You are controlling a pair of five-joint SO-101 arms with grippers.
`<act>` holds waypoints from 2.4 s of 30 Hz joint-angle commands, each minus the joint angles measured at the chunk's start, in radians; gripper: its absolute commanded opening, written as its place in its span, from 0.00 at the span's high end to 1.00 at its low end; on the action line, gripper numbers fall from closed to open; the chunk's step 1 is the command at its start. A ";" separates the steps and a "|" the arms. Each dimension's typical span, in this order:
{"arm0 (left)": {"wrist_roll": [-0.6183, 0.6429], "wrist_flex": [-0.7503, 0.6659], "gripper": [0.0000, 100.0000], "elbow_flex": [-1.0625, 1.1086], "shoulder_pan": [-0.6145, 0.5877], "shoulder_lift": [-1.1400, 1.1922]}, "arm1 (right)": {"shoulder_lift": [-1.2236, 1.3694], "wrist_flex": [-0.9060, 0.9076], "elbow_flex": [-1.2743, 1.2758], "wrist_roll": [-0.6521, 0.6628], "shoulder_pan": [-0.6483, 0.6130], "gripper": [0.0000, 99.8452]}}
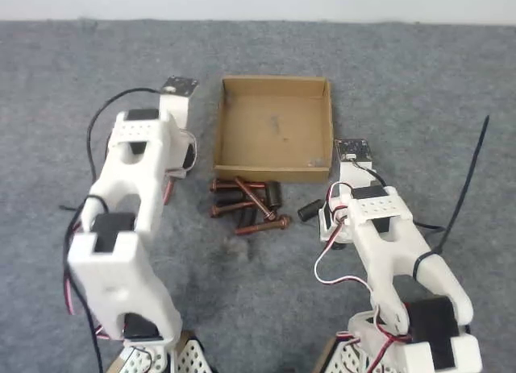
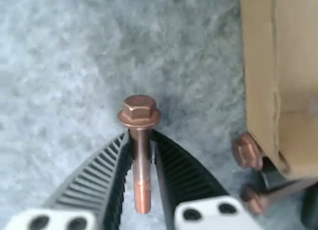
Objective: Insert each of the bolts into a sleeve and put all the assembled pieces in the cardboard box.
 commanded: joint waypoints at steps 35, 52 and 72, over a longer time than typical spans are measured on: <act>0.253 -0.534 0.99 0.883 -0.002 -0.723 | -0.036 -0.019 -0.341 0.015 0.097 0.99; 0.253 -0.534 0.99 0.885 -0.002 -0.723 | 0.159 -0.657 -0.397 0.009 -0.024 0.99; 0.252 -0.583 0.99 0.906 -0.002 -0.724 | -0.124 -1.262 0.249 0.009 -0.160 0.99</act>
